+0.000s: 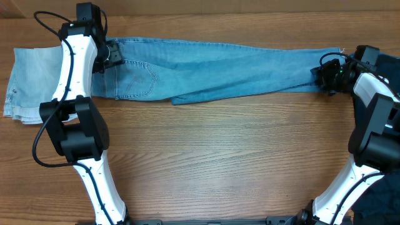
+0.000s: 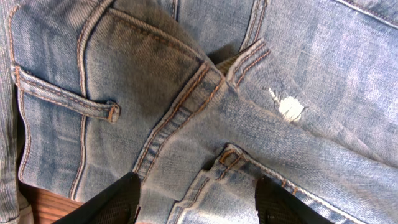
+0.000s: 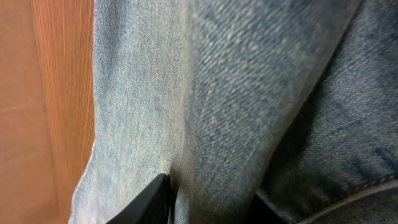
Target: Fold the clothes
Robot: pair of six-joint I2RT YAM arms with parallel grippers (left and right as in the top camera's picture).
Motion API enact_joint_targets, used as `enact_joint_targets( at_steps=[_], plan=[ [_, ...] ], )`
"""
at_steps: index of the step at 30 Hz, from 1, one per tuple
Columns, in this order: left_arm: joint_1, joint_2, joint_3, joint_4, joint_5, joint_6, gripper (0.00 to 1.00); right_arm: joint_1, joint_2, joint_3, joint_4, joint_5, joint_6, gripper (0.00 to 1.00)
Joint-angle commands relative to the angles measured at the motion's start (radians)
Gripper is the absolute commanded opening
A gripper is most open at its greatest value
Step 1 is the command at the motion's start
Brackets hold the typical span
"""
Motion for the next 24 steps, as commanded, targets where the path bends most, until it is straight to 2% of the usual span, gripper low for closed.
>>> enact_joint_targets(
  at_steps=[1,6,17,24],
  plan=[
    [-0.006,-0.021,0.006,-0.008,-0.017,0.016,0.63,-0.026,-0.055,-0.008,0.002,-0.008,-0.075,0.33],
    [-0.006,-0.021,0.006,-0.009,-0.017,0.016,0.63,-0.055,-0.104,-0.008,-0.002,0.03,-0.131,0.33],
    [-0.006,-0.021,0.006,-0.021,-0.017,0.016,0.63,-0.069,-0.105,-0.008,0.09,0.034,-0.13,0.32],
    [-0.006,-0.021,0.006,-0.022,-0.017,0.016,0.64,-0.07,-0.105,-0.008,0.134,0.124,-0.132,0.33]
  ],
)
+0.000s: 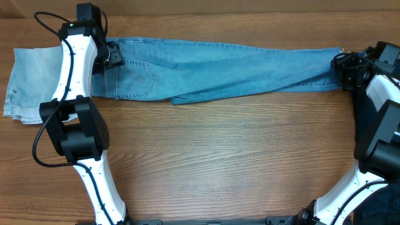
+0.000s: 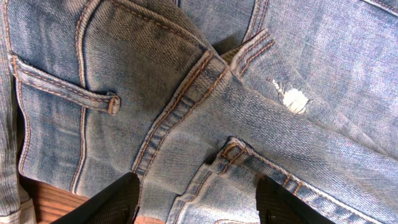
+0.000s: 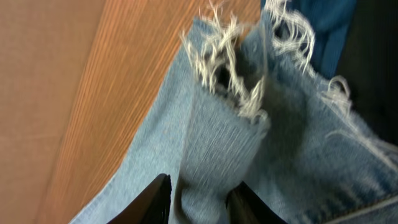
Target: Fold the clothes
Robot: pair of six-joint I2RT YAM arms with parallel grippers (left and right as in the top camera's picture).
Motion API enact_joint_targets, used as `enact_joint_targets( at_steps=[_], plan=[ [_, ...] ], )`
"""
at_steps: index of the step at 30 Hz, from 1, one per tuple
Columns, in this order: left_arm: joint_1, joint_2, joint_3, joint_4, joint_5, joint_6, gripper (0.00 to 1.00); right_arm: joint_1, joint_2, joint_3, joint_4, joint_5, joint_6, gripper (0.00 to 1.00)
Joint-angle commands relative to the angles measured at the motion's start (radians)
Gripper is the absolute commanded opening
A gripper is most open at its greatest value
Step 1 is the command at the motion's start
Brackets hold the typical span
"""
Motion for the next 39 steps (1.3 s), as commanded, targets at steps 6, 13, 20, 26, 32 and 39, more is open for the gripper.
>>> enact_joint_targets(
  at_steps=[6,13,20,26,32,39],
  plan=[
    [-0.006,-0.021,0.006,-0.011,-0.02,0.015,0.64,-0.002,-0.04,-0.008,0.049,0.027,-0.14,0.49],
    [-0.006,-0.021,0.006,-0.025,-0.02,0.015,0.64,-0.002,-0.024,-0.008,0.069,0.027,-0.139,0.44],
    [-0.006,-0.021,0.006,-0.026,-0.02,0.014,0.64,-0.002,-0.011,-0.008,0.072,0.065,-0.138,0.42],
    [-0.006,-0.021,0.006,-0.026,-0.019,0.006,0.64,0.029,-0.008,-0.008,0.093,0.119,-0.08,0.42],
    [-0.006,-0.021,0.006,-0.033,-0.02,0.007,0.64,0.032,0.009,-0.008,0.099,0.135,0.005,0.4],
    [-0.006,-0.021,0.006,-0.032,-0.02,0.008,0.65,0.032,0.024,-0.008,0.073,0.131,0.005,0.04]
  ],
)
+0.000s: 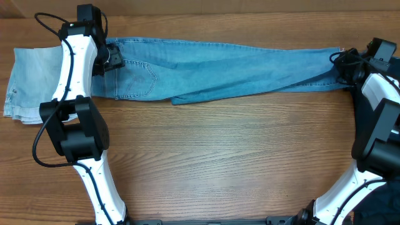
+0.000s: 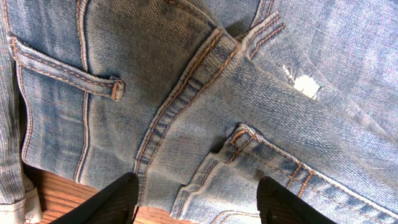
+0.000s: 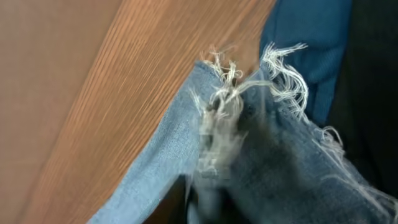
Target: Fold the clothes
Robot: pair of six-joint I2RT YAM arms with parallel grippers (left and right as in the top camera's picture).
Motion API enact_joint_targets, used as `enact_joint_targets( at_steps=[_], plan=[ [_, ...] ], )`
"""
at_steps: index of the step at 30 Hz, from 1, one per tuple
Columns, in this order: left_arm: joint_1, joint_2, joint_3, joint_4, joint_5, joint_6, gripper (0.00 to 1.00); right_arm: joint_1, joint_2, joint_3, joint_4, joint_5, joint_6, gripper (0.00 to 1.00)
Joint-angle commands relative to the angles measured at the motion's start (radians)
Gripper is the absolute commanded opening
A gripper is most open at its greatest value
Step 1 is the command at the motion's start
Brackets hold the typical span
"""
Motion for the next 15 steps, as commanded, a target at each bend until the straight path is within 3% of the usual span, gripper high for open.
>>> enact_joint_targets(
  at_steps=[1,7,15],
  plan=[
    [-0.006,-0.021,0.006,-0.002,-0.013,0.008,0.65,0.0,0.017,-0.007,-0.006,0.001,-0.002,0.04],
    [-0.006,-0.021,0.006,-0.026,-0.032,0.006,0.63,-0.023,0.017,-0.003,-0.09,-0.013,-0.192,0.04],
    [-0.006,-0.013,-0.089,-0.004,-0.073,-0.042,0.63,-0.027,0.003,0.062,-0.207,-0.005,-0.298,0.04]
  ],
)
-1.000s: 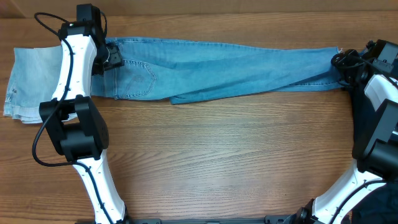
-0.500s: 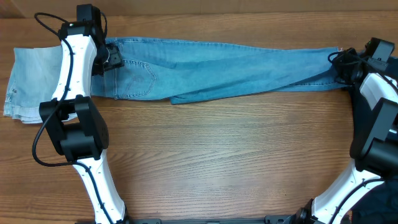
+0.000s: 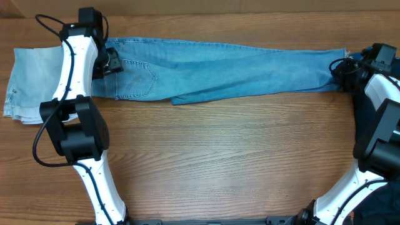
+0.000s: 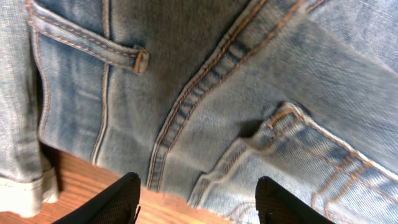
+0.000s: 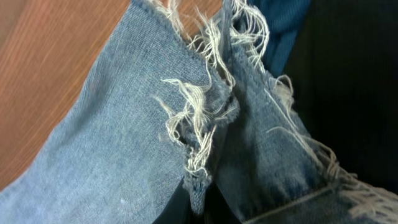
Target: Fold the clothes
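Light blue jeans (image 3: pixel 237 65) lie stretched lengthwise along the table's far side, waist at the left and hems at the right. My left gripper (image 3: pixel 111 61) hovers open over the waistband's near edge; its fingers (image 4: pixel 121 199) stand wide apart with denim and bare wood between them, holding nothing. A belt loop (image 4: pixel 87 46) and seams show beneath it. My right gripper (image 3: pixel 341 71) is at the leg end, shut on the frayed hem (image 5: pixel 205 106), pinching a fold of it (image 5: pixel 198 196).
A folded pale denim garment (image 3: pixel 28 84) lies at the far left, touching the waist. Dark blue cloth (image 3: pixel 382 201) sits at the near right corner, and more blue cloth (image 5: pixel 283 25) lies beyond the hem. The wooden table (image 3: pixel 219 156) stretches in front of the jeans.
The left gripper has shifted slightly toward the waist's near edge, so more wood shows under it. The right gripper, still on the hem, sits a little further right; the leg end follows.
The right gripper first stood open over the leg cloth short of the hem. It then straddled the frayed hem with narrower jaws, then was shut on it, and now holds it slightly further right. The left gripper stayed open over the waist throughout.
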Robot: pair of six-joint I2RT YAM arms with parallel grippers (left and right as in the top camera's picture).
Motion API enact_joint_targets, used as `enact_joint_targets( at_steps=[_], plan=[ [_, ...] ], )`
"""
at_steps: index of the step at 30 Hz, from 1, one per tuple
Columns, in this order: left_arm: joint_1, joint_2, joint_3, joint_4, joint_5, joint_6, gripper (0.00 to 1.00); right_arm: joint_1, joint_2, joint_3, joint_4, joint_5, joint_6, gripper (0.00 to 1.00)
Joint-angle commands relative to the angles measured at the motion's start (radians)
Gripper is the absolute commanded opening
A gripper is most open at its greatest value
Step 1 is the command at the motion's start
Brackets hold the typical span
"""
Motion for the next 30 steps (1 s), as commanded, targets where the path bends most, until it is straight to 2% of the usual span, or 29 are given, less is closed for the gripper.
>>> enact_joint_targets(
  at_steps=[1,5,9,14,22,27,29,30],
  plan=[
    [-0.006,-0.013,-0.08,0.043,-0.018,-0.027,0.63,-0.007,0.0,0.046,-0.02,0.002,-0.052,0.04],
    [-0.005,-0.013,-0.169,0.103,-0.018,-0.034,0.63,-0.008,-0.013,0.047,-0.058,0.072,-0.132,0.04],
    [-0.005,-0.013,-0.174,0.122,-0.018,-0.034,0.63,-0.008,-0.016,0.047,-0.099,0.241,-0.183,0.04],
    [-0.005,-0.013,-0.192,0.118,-0.018,-0.048,0.61,-0.009,-0.016,0.047,-0.07,0.331,-0.257,0.04],
    [0.005,-0.013,-0.326,0.161,-0.034,-0.052,0.56,-0.009,-0.016,0.047,-0.027,0.419,-0.28,0.04],
    [0.006,-0.014,-0.301,0.154,-0.023,-0.051,0.57,-0.009,-0.02,0.055,-0.029,0.415,-0.278,0.04],
    [0.006,-0.019,-0.175,0.085,-0.022,-0.051,0.58,-0.005,-0.033,0.079,-0.042,0.415,-0.279,0.04],
    [0.006,-0.02,-0.108,0.046,-0.014,-0.051,0.59,-0.003,-0.045,0.081,-0.041,0.415,-0.279,0.09]
  ],
)
